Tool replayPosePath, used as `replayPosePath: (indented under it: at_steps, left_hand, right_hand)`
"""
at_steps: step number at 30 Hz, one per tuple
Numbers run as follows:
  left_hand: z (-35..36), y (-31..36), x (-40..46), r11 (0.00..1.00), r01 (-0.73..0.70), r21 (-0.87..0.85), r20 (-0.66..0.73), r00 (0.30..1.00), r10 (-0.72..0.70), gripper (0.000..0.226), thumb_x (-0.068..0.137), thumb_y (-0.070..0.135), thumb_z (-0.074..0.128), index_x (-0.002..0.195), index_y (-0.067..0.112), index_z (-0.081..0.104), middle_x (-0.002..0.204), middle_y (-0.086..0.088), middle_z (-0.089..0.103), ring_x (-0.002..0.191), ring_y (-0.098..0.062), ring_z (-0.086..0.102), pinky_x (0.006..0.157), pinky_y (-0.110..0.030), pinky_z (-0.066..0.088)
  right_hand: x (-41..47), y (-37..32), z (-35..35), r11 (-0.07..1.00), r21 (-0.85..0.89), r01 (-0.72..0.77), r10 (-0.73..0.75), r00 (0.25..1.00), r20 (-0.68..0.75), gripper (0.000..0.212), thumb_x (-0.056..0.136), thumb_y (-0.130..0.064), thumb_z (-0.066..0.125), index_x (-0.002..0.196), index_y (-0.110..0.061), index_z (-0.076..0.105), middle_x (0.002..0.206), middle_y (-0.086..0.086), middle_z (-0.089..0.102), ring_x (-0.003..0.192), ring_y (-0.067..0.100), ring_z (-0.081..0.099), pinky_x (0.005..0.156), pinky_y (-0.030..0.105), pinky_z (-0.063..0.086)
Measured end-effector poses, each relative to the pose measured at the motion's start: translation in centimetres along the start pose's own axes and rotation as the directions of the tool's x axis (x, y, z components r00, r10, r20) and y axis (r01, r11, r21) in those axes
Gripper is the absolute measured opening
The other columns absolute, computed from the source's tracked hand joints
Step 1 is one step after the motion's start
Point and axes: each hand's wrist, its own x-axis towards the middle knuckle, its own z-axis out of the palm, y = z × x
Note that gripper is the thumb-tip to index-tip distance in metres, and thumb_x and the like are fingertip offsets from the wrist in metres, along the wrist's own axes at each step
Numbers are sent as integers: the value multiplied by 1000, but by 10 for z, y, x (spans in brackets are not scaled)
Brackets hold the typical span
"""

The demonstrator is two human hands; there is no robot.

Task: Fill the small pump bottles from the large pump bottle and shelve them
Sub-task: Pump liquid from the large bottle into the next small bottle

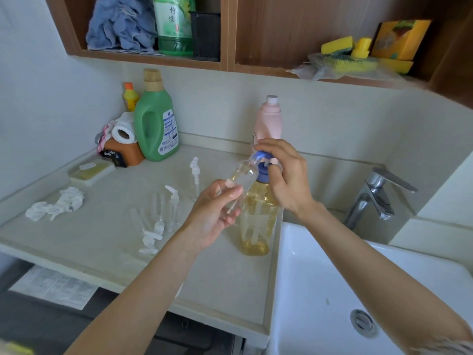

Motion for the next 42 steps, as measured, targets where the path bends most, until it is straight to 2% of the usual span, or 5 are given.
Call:
replayPosePath:
  at_steps: [14, 24, 29, 38, 42]
  left_hand:
    - [-1, -11, 6, 981, 114, -155, -13, 993, -118, 31, 73, 42, 59, 56, 18, 71, 63, -2, 59, 38, -6, 41, 31, -10, 22]
    - [-2, -4, 0, 962, 97, -254, 103, 992, -73, 29, 77, 34, 58, 91, 12, 70, 78, -10, 67, 47, -12, 49, 38, -13, 37]
    - [-5, -1, -2, 989, 44, -144, 203, 979, -14, 48, 85, 35, 51, 121, 4, 57, 86, -16, 69, 56, -15, 55, 49, -19, 47]
    - [-3, -10, 2, 989, -149, 19, 67, 987, 148, 45, 72, 21, 68, 112, 2, 56, 82, 6, 65, 75, -21, 54, 66, -26, 49]
    - [-3, -18, 5, 958, -249, 145, -30, 966, 256, 38, 79, 7, 71, 113, 0, 57, 73, 5, 59, 56, -17, 44, 52, -21, 40]
  right_hand:
    - [-31, 15, 22, 988, -114, 109, -108, 994, 16, 47, 78, -20, 37, 110, 6, 60, 117, 19, 57, 116, 31, 48, 104, 36, 35]
    - [-17, 5, 6, 979, -173, 109, -99, 993, 64, 45, 93, -21, 32, 116, 1, 63, 119, 14, 61, 114, 26, 51, 103, 23, 32]
    - [0, 5, -6, 994, -97, 49, -39, 994, 99, 45, 96, -20, 31, 114, 2, 65, 116, 12, 65, 113, 21, 53, 101, 19, 35]
    - [-13, 8, 1, 997, -44, 71, -69, 997, 34, 46, 99, -25, 32, 118, 5, 62, 125, 5, 57, 121, 21, 50, 106, 27, 36]
    - [-20, 15, 10, 993, -96, 66, -64, 998, 27, 51, 99, -33, 32, 113, 4, 64, 119, 13, 63, 115, 26, 53, 105, 24, 35]
